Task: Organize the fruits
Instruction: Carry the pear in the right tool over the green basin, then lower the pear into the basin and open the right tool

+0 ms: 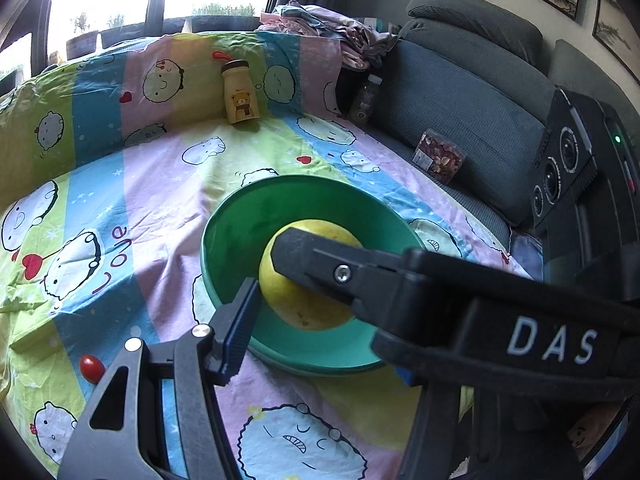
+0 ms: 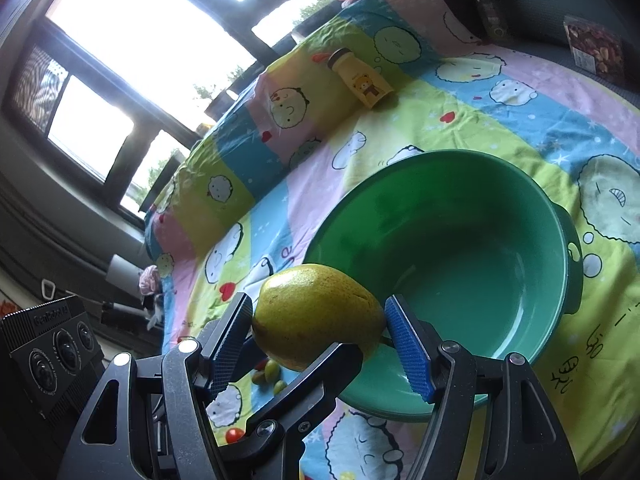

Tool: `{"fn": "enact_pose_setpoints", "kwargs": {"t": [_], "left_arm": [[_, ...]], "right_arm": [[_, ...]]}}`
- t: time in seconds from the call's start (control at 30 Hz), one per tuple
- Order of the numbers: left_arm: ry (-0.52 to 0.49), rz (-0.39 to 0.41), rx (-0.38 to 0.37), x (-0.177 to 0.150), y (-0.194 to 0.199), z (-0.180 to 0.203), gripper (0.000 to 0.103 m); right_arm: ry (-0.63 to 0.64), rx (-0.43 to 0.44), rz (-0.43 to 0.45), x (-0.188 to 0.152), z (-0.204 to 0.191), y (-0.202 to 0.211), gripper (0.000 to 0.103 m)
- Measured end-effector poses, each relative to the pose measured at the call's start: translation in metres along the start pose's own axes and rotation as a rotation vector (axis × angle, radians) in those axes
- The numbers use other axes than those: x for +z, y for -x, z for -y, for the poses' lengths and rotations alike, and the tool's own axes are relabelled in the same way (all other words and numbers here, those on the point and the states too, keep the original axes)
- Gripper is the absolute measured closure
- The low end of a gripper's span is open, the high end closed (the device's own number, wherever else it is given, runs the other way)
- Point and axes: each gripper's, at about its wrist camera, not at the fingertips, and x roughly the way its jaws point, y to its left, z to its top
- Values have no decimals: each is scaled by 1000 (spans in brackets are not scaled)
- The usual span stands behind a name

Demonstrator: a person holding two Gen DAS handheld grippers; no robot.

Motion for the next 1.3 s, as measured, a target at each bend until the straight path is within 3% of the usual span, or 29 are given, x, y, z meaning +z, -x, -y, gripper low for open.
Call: {"fn": "enact_pose_setpoints", "kwargs": {"t": [1.3], "left_arm": [[8, -93, -98, 6, -54, 7, 45]], "right_arm": [[-105, -107, -15, 14, 41, -9, 31]]}}
